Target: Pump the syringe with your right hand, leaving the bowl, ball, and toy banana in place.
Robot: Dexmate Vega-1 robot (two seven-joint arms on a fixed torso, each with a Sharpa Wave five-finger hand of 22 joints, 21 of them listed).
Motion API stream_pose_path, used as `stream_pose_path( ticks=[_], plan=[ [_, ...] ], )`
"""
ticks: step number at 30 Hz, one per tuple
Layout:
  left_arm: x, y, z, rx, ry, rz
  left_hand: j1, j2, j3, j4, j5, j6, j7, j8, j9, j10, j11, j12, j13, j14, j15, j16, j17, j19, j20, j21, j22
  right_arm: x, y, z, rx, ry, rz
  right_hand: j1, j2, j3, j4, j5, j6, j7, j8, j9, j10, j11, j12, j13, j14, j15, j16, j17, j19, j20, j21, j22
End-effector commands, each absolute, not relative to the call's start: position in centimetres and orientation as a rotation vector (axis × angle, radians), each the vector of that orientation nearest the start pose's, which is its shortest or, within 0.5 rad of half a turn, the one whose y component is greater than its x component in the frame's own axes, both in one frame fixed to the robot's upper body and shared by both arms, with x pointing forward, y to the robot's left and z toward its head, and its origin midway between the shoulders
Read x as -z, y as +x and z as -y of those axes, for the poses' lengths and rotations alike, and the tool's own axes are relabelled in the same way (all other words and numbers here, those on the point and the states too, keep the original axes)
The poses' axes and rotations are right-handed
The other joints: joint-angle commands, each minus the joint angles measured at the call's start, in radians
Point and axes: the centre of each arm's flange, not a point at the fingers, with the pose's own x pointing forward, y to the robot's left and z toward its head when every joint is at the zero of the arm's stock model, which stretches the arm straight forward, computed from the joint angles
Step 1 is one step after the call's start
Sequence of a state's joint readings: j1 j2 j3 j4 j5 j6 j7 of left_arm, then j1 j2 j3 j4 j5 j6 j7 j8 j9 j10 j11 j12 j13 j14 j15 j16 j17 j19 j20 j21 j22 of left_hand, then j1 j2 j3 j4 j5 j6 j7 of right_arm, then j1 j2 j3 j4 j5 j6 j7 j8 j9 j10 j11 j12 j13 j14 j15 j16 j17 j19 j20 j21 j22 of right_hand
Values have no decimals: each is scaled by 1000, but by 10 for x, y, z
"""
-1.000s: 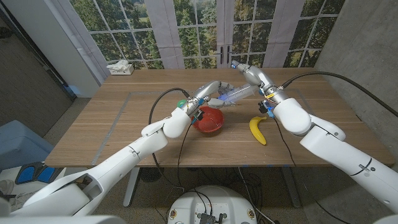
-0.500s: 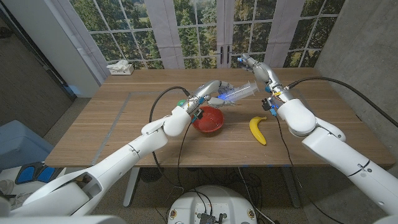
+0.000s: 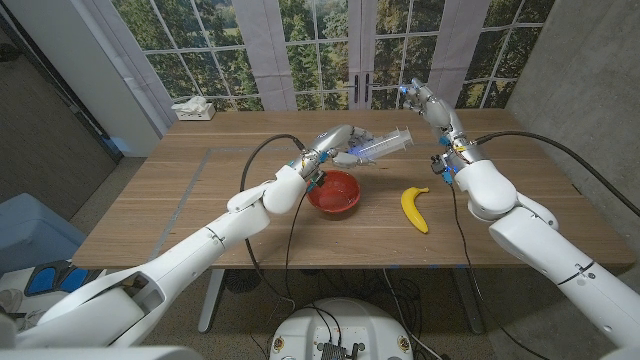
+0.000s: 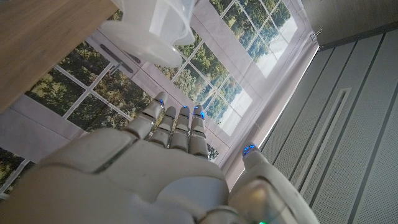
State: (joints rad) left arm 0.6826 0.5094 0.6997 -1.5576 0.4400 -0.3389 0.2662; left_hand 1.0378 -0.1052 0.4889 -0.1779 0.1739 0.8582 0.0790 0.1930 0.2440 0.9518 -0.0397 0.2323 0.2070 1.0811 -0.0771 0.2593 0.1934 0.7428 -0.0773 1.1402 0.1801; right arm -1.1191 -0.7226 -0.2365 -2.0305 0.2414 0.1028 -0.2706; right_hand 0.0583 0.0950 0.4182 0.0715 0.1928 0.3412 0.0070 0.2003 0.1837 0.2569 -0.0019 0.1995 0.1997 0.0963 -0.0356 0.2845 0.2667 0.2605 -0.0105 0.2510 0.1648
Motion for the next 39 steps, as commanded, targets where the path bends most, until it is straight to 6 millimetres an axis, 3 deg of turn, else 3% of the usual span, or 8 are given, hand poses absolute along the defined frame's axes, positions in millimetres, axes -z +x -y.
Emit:
stream_pose_path(
  ticks=[1, 18, 28, 39],
  plan=[
    [-47, 580, -84, 214, 1014, 1159, 180, 192, 7, 2, 5, 131, -79, 6, 4, 137, -147, -4, 6, 120, -166, 4, 5, -6, -101, 9, 4, -44, 504, 261, -85, -272, 878, 5, 45, 3, -5, 0, 10, 0, 2, 3, -5, 1, 0, 4, -3, -19, -2, 2, 0, 0, -4, 6],
    [-67, 599, -92, 171, 1066, 1135, 179, 193, 7, 2, 5, 130, -81, 6, 5, 135, -145, -7, 6, 119, -166, 0, 5, -12, -100, 14, 3, -22, 499, 278, -62, -142, 880, 6, 45, 2, -7, -1, 9, 3, 0, 3, -3, 7, 3, 3, -4, -14, -3, 3, 3, 3, -10, 7],
    [-75, 614, -96, 150, 1072, 1104, 178, 194, 8, 2, 5, 131, -82, 6, 5, 134, -147, -8, 7, 118, -165, -1, 5, -16, -100, 16, 3, -6, 501, 273, -85, -96, 868, 7, 43, 0, -9, -2, 9, 6, -1, 3, -4, 9, 3, 3, -4, -8, -4, 3, 3, 9, -15, 7],
    [-80, 626, -97, 139, 1094, 1080, 177, 193, 8, 2, 4, 132, -85, 7, 6, 137, -148, -8, 7, 116, -166, -4, 5, -21, -100, 20, 2, 4, 506, 282, -74, -65, 827, 7, 42, -2, -10, -3, 6, 7, -3, 3, -1, 9, 4, 3, -1, -1, -3, 4, 5, 18, -18, 7]
  ],
)
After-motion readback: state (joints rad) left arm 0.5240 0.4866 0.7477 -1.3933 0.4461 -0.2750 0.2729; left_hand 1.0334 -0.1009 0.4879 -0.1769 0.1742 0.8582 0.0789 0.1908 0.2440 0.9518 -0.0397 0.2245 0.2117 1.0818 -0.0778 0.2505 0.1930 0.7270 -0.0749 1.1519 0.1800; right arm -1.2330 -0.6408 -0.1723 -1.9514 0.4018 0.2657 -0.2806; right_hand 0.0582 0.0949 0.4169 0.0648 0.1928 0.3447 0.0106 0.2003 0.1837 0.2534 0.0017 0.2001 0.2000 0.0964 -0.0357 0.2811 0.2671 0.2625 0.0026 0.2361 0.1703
